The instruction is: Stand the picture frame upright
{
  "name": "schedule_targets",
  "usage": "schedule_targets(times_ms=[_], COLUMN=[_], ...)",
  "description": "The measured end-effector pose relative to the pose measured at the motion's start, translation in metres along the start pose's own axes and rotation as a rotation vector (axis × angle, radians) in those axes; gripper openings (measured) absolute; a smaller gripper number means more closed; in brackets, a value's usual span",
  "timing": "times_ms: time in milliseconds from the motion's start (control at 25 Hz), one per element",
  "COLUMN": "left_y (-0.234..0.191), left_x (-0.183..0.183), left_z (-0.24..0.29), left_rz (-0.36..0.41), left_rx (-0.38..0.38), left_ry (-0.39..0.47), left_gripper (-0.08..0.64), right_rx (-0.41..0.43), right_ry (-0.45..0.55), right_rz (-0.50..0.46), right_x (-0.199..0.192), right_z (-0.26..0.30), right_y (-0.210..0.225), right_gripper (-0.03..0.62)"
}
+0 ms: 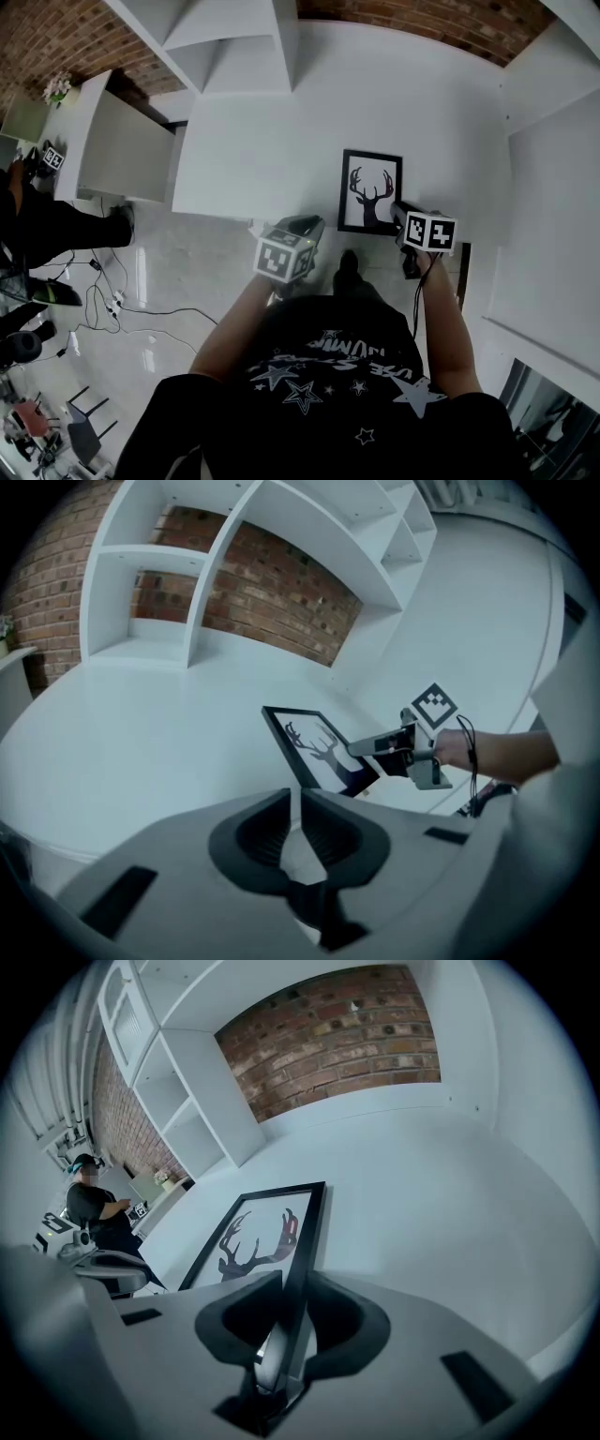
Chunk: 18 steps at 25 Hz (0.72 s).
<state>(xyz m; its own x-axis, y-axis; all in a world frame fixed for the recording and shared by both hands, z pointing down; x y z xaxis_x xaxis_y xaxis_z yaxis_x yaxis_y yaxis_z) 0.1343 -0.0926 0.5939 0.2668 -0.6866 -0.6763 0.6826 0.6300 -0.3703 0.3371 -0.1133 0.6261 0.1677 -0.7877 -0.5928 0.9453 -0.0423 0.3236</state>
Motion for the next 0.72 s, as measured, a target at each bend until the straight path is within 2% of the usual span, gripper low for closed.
schedule_targets(times_ms=[280, 360, 440, 720], left_y=[0.016, 0.021, 0.022, 0.026], left_x=[-0.038, -0.050, -0.054, -0.046], left_z=[-0.005, -0.003, -0.001, 0.012], left_rz=[-0.004, -0.036, -0.060, -0.142], left_rx=[-0.137, -0.187, -0.211, -0.281], left_ry=[-0.097, -0.137, -0.163, -0.190], left_gripper=[0.030, 0.135, 0.170, 0.172], right_rx=[-0.013, -0.019, -0.025, -0.043], right_ry=[-0.014, -0.019, -0.020, -0.006], right_rz=[0.016, 0.019, 0.020, 0.056], right_x=[-0.023, -0.028, -0.032, -0.038], right_z=[-0.011, -0.012, -0.013, -0.016], right_y=[-0.019, -0.023, -0.027, -0.034], right_gripper=[0.087, 0.087, 0.086, 0.086])
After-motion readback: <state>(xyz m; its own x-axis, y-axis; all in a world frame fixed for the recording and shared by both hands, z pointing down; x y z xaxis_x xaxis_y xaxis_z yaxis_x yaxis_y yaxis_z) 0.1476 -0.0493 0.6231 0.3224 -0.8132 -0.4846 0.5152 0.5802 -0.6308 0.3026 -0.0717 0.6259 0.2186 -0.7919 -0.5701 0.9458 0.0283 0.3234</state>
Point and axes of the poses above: the fingertips, and each gripper's own axes: z forward along the fingers, y to its right, x out of its top, the point moved 1 cm from there along -z, backward along the fingers, and after that the axes turned 4 degrees about y, right-handed, at the moved point
